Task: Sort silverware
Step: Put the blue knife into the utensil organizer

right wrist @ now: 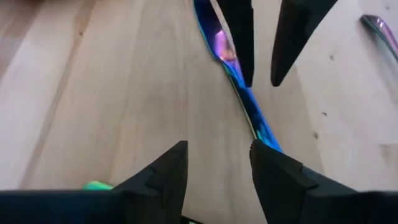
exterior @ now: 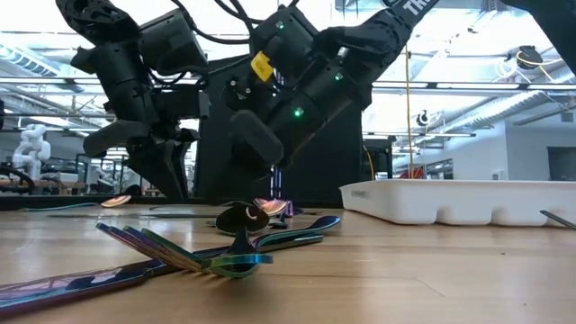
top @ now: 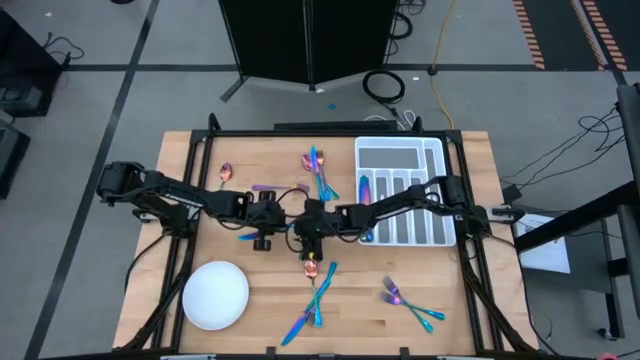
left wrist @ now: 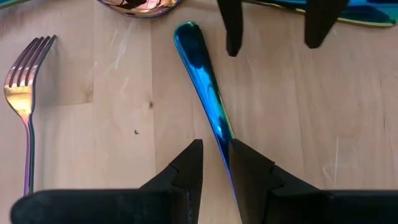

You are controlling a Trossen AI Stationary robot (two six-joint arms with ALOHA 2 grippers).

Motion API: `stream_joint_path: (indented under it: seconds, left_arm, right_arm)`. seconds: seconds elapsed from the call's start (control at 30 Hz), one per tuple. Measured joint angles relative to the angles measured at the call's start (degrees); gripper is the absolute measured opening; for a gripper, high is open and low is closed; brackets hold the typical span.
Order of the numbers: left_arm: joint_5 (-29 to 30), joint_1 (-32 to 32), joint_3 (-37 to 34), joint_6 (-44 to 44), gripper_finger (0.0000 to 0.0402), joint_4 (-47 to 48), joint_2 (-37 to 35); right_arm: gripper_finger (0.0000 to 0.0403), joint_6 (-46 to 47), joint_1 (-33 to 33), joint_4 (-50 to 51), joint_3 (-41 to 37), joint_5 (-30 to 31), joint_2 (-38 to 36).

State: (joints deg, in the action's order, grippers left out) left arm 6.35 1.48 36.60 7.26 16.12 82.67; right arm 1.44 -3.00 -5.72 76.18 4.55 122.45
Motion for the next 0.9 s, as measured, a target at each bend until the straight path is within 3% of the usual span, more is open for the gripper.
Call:
stream_joint_path:
  seconds: [0.1, 0.3, 0.6, 0.77, 0.9]
  left_arm:
    - [0.0, 0.0, 0.0, -0.1, 0.008, 0.7, 0.0]
    - [0.0, 0.0, 0.0, -4.9, 0.008, 1.5, 0.0]
    - [-0.2, -3.4, 0.0, -7.3, 0.008, 5.8, 0.0]
    - [-6.9, -6.3, 0.0, -6.8, 0.008, 6.7, 0.0]
    - [-8.0, -6.8, 0.0, -5.4, 0.008, 5.5, 0.0]
  right_arm:
    - [0.0157, -3.7, 1.3, 0.0, 0.0, -1.0, 0.0]
    - [0.0157, -5.8, 5.7, -0.5, 0.0, -12.1, -0.1]
    - [0.0157, -10.1, 8.0, 1.1, -0.7, -12.4, -0.1]
    - [0.0157, -10.2, 9.1, -1.2, -3.6, -14.0, -0.1]
    - [0.0157, -9.5, 9.4, -5.0, -6.6, -13.8, -0.2]
